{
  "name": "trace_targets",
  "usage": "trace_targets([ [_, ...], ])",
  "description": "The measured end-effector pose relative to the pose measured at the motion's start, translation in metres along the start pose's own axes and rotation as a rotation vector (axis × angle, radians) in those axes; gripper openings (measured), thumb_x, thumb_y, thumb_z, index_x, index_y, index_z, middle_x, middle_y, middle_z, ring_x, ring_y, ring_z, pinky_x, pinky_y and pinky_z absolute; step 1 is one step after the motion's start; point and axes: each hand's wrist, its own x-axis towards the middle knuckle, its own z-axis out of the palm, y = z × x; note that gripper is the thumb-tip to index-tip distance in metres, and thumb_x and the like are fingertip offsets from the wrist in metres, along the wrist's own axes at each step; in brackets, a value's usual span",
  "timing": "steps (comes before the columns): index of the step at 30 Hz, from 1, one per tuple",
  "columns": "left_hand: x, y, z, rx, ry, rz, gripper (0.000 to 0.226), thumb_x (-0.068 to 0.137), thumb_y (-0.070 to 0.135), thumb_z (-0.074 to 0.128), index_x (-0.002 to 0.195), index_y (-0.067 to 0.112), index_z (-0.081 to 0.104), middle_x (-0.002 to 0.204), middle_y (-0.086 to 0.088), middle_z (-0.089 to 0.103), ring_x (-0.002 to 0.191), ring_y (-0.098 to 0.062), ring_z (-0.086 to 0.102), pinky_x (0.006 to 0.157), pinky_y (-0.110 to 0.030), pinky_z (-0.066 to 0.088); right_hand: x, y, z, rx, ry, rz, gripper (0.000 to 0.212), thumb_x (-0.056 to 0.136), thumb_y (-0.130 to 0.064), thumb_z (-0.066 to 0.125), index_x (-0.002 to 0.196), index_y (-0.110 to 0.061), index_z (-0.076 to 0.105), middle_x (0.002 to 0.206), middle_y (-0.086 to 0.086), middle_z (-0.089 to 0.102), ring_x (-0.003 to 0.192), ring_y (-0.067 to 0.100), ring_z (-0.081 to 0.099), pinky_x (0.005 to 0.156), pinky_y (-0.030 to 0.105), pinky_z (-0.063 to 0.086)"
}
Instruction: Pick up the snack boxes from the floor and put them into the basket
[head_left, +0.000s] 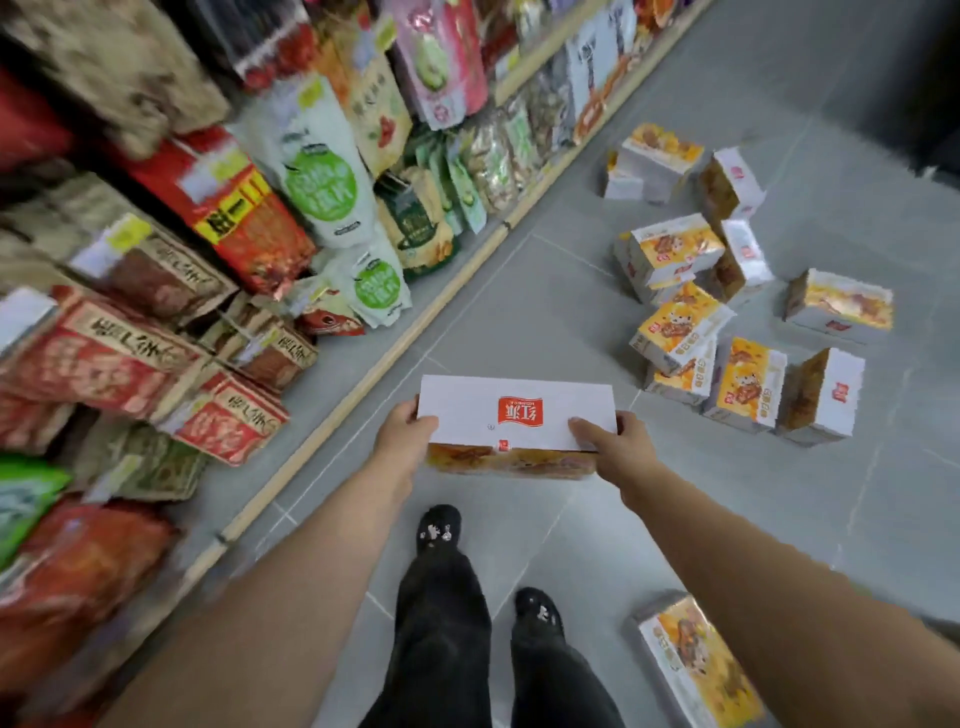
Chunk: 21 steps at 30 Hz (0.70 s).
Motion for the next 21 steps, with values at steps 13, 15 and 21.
trace_targets([
  [13,-0.205,-0.126,-0.219,-0.557,0.544,0.012,0.039,0.089,-0.01,0.045,0.122,0.006,0.059,0.122,-0.009,0.063,0.099,-0.024,0.06,0.074,-0.028,0.049,-0.169,0.002,0.219,-0.426,-0.539,-0.232,0.056,0.07,-0.028,0.078,0.112,0.002,0.056,0.1,0.011,0.066,0.07,0.022,0.062,0.042,0.019,0.042],
  [15,-0.235,-0.161,-0.254,-0.604,0.586,-0.017,0.039,0.09,-0.009,0.045,0.124,0.004,0.058,0.124,-0.013,0.063,0.1,-0.025,0.06,0.082,-0.03,0.049,-0.201,0.027,0.257,-0.457,-0.571,-0.237,0.033,0.083,-0.015,0.072,0.109,-0.003,0.055,0.095,0.009,0.064,0.069,0.017,0.059,0.044,0.019,0.042],
  [21,-0.315,-0.276,-0.345,-0.741,0.716,-0.119,0.041,0.089,-0.007,0.044,0.123,0.012,0.057,0.121,-0.01,0.064,0.096,-0.029,0.061,0.09,-0.038,0.052,-0.292,0.116,0.358,-0.583,-0.683,-0.269,0.029,0.086,-0.015,0.07,0.108,-0.004,0.056,0.101,0.008,0.065,0.082,0.021,0.061,0.053,0.021,0.042],
])
